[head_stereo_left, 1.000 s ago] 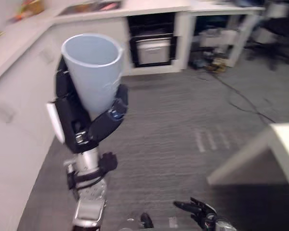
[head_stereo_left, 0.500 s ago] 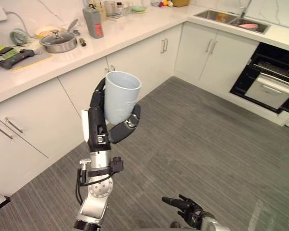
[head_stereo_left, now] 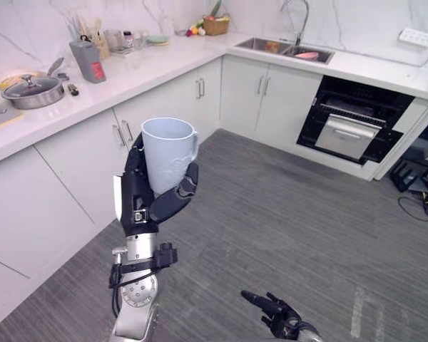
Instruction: Walk over to the sink, pick up the cup, carry it to the dishwasher, place the cup inside the dishwasher, then close the dishwasher door
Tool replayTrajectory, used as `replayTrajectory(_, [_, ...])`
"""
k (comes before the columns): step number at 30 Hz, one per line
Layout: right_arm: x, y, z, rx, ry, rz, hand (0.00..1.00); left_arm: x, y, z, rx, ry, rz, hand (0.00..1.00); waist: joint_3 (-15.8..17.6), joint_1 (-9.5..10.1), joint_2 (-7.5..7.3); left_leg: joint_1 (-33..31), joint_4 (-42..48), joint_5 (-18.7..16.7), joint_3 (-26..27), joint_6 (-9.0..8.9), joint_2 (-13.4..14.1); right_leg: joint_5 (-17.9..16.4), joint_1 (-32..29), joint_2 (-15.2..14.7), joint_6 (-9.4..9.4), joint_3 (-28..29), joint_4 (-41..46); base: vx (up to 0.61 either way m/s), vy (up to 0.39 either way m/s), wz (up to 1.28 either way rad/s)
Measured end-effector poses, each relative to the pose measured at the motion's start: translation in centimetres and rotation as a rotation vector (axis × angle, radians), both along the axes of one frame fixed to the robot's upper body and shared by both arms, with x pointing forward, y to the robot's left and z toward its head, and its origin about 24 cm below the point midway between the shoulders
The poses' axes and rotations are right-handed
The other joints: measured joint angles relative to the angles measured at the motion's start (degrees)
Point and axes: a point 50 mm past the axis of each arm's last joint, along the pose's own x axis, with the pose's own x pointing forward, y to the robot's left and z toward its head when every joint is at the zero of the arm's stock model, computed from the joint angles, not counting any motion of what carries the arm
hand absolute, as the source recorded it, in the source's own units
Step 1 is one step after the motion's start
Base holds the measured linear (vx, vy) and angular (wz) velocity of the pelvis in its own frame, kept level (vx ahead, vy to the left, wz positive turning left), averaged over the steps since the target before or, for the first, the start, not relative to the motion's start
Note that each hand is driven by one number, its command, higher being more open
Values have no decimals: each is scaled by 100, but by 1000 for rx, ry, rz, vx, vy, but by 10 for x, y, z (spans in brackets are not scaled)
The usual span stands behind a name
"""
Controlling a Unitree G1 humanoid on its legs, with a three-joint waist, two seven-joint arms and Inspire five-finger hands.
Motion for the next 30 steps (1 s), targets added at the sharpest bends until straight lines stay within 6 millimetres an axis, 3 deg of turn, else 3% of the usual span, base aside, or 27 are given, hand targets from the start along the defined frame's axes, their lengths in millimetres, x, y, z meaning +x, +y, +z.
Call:
replayTrajectory(3, [-14, -12, -3, 2, 31, -81, 100, 5, 2, 4, -79, -20, 1, 0, 5, 17, 4, 35, -6, -11, 4, -21, 50, -44, 43, 51, -59, 21, 53, -37, -52, 1])
replayTrajectory(4, [-17, -14, -4, 4, 43, -96, 100, 7, 2, 7, -113, -32, -5, 0, 26, 6, 3, 109, -82, -69, -19, -119, 115, -132, 45, 88, -83, -41, 218, -72, -59, 20])
replayTrajectory(7, [-21, -15, -7, 11, 84, -120, 100, 9, 5, 6, -90, -29, -24, 0, 68, 14, -58, 208, -84, -53, -177, -123, 148, -197, 151, 102, -118, -209, 286, -54, -41, 30])
replayTrajectory(10, [-26, -18, -10, 11, 118, -139, 100, 10, 24, -1, -81, 4, 30, 0, 93, 88, -79, 225, -239, 51, -351, -182, 166, -184, 194, 107, -177, -427, 213, -87, -43, 41])
replayTrajectory(23, [-23, -22, -11, -95, 156, -180, 100, 12, 30, -2, -15, 26, -6, 0, 348, 66, -94, 305, -236, 86, -259, -199, 184, -106, 330, 164, -198, -312, 6, -6, 12, -5])
replayTrajectory(25, [-21, -26, -10, -121, 144, -182, 100, 11, 28, 0, -34, 18, -8, 0, 486, 101, -8, 49, 455, -461, -128, -275, 327, -247, 314, 293, -197, -158, 148, -30, -6, -28])
replayTrajectory(26, [-18, -30, -8, -138, 130, -181, 100, 11, 27, 0, -54, 15, -10, 0, 601, 135, 120, -101, 1076, -884, -16, -364, 523, -456, 277, 459, -224, 1, 452, -7, -49, -44])
replayTrajectory(27, [-17, -32, -7, -157, 130, -169, 100, 10, 27, -2, -69, 20, -6, 0, 626, 155, 164, -177, 1627, -1127, 93, -476, 708, -692, 223, 584, -347, 183, 778, 29, -48, -43])
replayTrajectory(29, [-14, -30, -7, -169, 126, -151, 100, 9, 26, -2, -79, 19, -20, 0, 699, 155, 113, -792, 3116, -1129, 218, -526, 919, -980, 113, 628, -459, 242, 1177, 55, -49, -27])
replayTrajectory(30, [-11, -32, -5, -174, 112, -152, 100, 7, 23, -1, -90, 15, -28, 0, 801, 155, 120, -1381, 4353, -750, 193, -502, 1087, -1130, 53, 624, -544, 286, 1457, 55, -59, -25])
